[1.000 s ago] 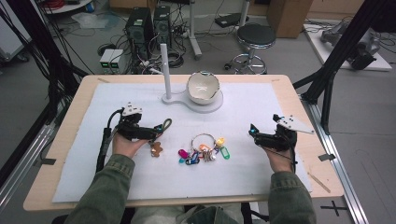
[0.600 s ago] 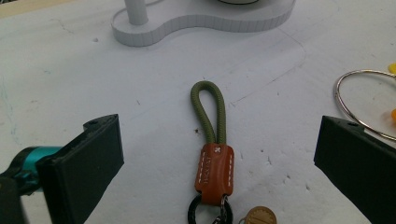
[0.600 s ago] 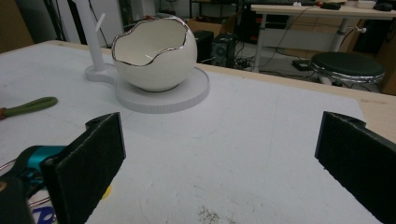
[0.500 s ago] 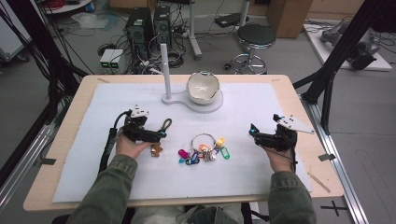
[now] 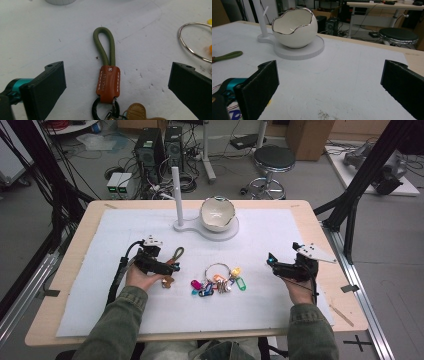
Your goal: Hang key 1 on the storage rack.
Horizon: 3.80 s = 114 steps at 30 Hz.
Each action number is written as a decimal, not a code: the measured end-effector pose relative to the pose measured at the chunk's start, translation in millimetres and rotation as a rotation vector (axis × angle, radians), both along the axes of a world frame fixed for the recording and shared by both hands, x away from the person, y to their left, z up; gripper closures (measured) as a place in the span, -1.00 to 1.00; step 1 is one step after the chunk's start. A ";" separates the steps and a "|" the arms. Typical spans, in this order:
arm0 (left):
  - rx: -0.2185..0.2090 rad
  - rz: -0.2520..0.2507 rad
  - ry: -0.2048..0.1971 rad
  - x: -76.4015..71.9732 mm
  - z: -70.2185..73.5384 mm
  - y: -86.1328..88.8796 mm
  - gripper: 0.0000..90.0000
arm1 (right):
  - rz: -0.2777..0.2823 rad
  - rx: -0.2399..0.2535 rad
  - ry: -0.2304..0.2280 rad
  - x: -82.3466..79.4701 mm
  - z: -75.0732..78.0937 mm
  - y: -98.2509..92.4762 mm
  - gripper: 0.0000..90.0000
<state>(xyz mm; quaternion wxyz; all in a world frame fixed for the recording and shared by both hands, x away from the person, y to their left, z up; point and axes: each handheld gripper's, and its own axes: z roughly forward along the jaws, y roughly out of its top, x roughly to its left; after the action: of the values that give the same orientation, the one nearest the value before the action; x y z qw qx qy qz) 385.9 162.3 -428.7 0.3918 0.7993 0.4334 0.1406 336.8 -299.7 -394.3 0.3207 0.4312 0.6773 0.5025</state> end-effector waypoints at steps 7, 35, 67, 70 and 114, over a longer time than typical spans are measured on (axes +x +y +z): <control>0.034 -0.006 0.022 0.2 -3.2 -1.6 -0.89 | -0.003 0.004 -0.002 -0.1 0.3 -0.5 -0.99; 0.112 0.033 0.043 0.0 -5.4 -1.9 0.35 | -0.001 0.006 -0.017 -1.5 1.3 -0.7 -0.99; -0.033 0.078 0.066 0.8 20.4 29.3 0.65 | -0.007 0.010 -0.017 -1.3 1.4 -1.6 -0.99; -0.024 0.075 0.055 0.8 28.4 33.1 0.65 | -0.004 0.011 -0.011 -1.4 1.2 -1.2 -0.99; -0.222 0.235 -0.049 32.9 114.9 76.3 0.66 | -0.009 0.006 -0.012 -1.4 1.4 -2.2 -0.99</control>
<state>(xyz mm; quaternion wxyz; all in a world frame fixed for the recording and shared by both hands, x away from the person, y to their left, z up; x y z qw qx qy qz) 418.8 238.6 -313.8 0.4689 0.6913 0.5271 0.1559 335.4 -301.9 -392.8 0.3255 0.4322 0.6719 0.5057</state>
